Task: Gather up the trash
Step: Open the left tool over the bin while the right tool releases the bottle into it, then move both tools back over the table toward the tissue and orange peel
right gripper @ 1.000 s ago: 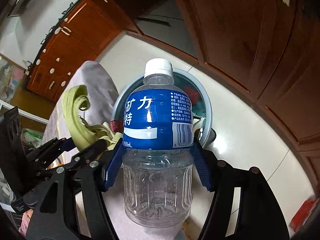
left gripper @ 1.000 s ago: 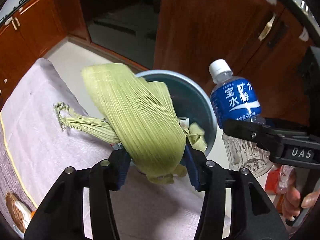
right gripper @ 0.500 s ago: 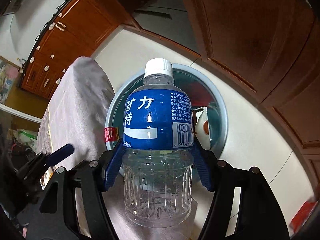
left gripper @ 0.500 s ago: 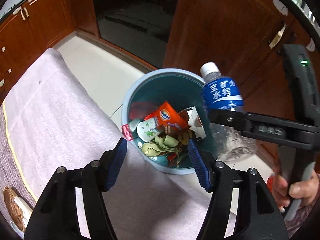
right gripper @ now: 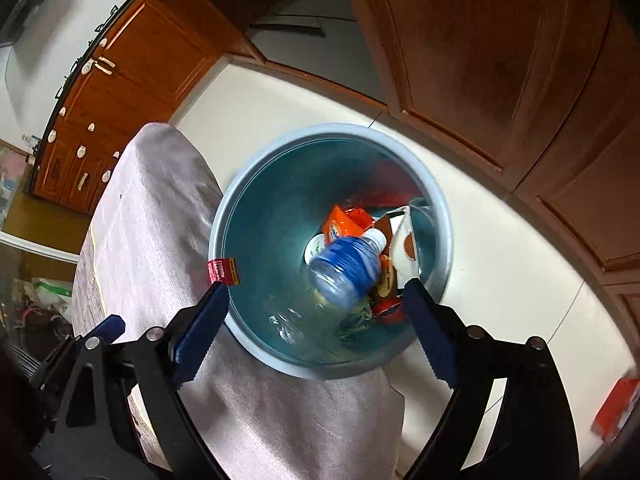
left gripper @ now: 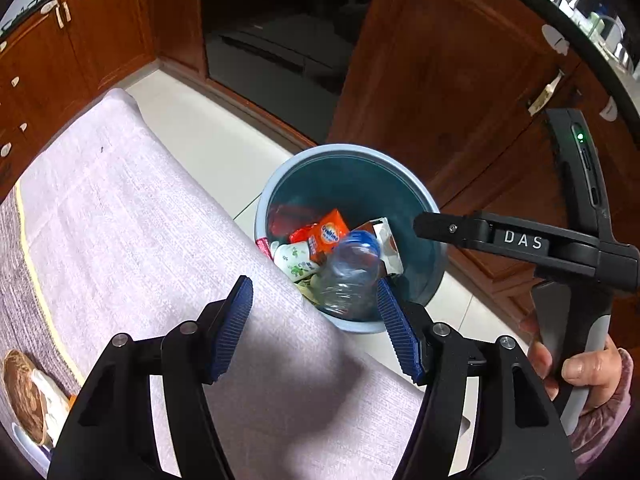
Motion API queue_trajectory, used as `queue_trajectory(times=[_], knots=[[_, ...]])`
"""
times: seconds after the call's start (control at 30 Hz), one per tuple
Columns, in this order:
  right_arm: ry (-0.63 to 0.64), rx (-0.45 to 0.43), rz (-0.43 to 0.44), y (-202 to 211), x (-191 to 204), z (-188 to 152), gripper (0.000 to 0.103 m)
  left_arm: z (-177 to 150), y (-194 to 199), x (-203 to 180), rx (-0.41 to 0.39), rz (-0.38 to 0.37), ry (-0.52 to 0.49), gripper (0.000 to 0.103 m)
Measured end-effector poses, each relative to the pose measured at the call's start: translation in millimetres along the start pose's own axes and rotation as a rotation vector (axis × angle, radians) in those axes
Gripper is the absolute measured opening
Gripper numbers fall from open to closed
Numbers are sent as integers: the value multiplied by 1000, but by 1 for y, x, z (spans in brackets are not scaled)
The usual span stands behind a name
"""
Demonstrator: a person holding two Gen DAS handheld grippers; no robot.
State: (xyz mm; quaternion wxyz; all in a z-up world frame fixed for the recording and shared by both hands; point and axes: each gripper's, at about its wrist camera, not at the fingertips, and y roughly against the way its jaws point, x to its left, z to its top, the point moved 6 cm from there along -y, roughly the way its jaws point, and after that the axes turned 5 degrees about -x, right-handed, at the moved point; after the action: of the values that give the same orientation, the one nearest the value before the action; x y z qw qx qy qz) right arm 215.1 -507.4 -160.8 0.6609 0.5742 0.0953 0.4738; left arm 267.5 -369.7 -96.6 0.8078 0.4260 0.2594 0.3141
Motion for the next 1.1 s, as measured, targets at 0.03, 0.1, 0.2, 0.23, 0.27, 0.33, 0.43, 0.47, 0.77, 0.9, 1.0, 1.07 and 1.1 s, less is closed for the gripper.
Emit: queue_trajectory(times=[0.03,0.1,0.2,0.23,0.27,0.33,0.43,0.47,0.77,0.9,1.0,1.07,1.1], knots=[[5,1,-2,2,2,-1,86,-1,3,1,-3,0,2,66],[17,6,-2,6,7,-4,87,-4,11,2,-12,-3,11,66],[44,6,-7,14,17,-12,87,-8,21,5,-24,-3,23,67],[54,5,-8,17,21,-14,87,-8,23,7,-26,-5,29,67],[62,4,-8,20,25,-17,87,-11,27,6,-29,-5,34,67],[74,3,-3,27,32,-23,87,-16,36,10,-38,-1,44,67],[104,-4,5,37,48,-32,87,-22,55,14,-57,4,55,67],[113,-5,8,39,53,-36,87,-23,60,17,-63,7,59,67],[228,-5,52,60,116,-68,87,-57,110,65,-107,54,124,67],[284,0,67,62,147,-82,87,-77,129,92,-122,88,159,67],[321,14,83,58,172,-94,87,-93,138,116,-122,115,197,67],[344,30,93,54,186,-102,87,-109,144,132,-118,129,220,67],[354,38,96,51,192,-106,87,-115,146,141,-114,139,233,67]])
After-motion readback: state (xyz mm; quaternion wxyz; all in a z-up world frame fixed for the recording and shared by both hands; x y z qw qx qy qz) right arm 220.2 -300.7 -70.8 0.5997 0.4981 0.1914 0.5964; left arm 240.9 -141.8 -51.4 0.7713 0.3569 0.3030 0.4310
